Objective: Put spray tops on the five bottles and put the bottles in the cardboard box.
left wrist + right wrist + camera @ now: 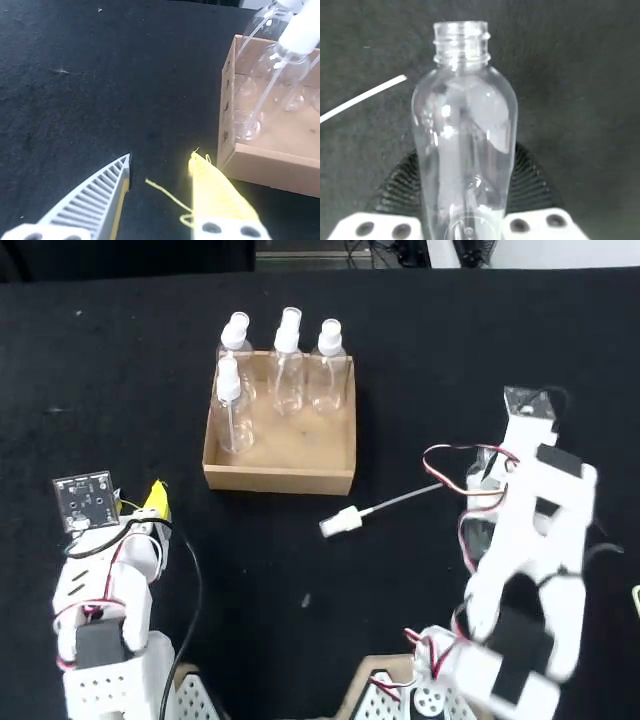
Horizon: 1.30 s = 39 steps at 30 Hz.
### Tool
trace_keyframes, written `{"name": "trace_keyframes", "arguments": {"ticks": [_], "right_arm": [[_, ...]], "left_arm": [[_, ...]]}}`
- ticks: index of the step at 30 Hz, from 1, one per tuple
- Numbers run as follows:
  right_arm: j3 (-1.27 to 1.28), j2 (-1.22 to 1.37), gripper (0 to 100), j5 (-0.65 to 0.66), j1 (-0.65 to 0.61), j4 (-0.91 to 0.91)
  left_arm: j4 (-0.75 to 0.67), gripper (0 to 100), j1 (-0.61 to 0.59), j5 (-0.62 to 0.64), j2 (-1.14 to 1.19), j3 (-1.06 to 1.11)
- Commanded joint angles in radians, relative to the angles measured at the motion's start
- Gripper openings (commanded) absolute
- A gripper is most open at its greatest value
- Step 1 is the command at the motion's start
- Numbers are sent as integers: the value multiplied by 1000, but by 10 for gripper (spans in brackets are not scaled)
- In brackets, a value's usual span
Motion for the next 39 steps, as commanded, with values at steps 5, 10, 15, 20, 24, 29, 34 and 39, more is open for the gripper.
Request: {"name": "trace_keyframes", "arguments": {"ticks": [5,10,15,20,24,29,34,39], "right_arm": [[-59,-470,10,51,-6,41],[-51,-605,10,51,-3,49],[-50,-568,10,55,6,54],[-58,-522,11,84,152,61],[-51,-507,11,173,284,61],[-50,-478,11,250,390,61],[-50,-437,11,264,399,57],[-56,-421,11,264,400,55]], "left_arm": [[181,177,154,-149,133,-249],[354,178,352,-238,460,-479],[431,195,608,-311,775,-691],[330,249,823,-310,1086,-796],[110,245,883,-328,1286,-832],[-83,243,889,-382,1493,-875],[-95,241,908,-339,1679,-1017],[-95,241,909,-311,1838,-1148]]}}
